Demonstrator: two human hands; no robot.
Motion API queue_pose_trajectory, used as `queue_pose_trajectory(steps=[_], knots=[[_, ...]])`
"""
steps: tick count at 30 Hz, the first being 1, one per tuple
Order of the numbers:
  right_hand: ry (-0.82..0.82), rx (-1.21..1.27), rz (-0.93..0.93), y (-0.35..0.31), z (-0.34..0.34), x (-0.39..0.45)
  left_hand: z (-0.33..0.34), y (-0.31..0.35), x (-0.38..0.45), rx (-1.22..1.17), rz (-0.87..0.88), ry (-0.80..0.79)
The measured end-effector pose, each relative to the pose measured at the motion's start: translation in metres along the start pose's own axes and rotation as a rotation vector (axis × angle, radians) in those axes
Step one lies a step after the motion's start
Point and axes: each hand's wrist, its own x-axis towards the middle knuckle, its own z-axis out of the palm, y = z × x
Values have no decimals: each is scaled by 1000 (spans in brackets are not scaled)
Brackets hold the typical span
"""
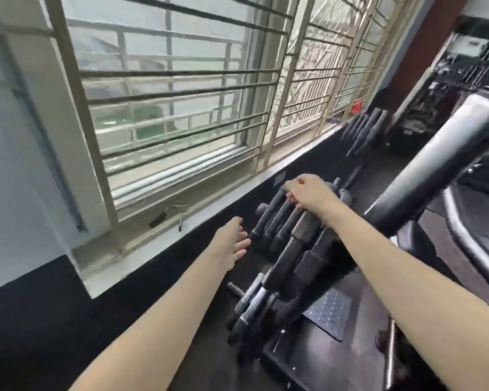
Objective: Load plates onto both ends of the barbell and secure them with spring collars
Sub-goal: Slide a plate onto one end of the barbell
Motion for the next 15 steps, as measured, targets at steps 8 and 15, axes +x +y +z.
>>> queue_pose_trajectory(steps=[8, 15], knots=[[-93, -681, 238, 0, 35, 71, 19, 10, 79, -137, -359, 18], [-30, -620, 517, -2, 46, 96, 37, 31, 126, 92, -651, -174]])
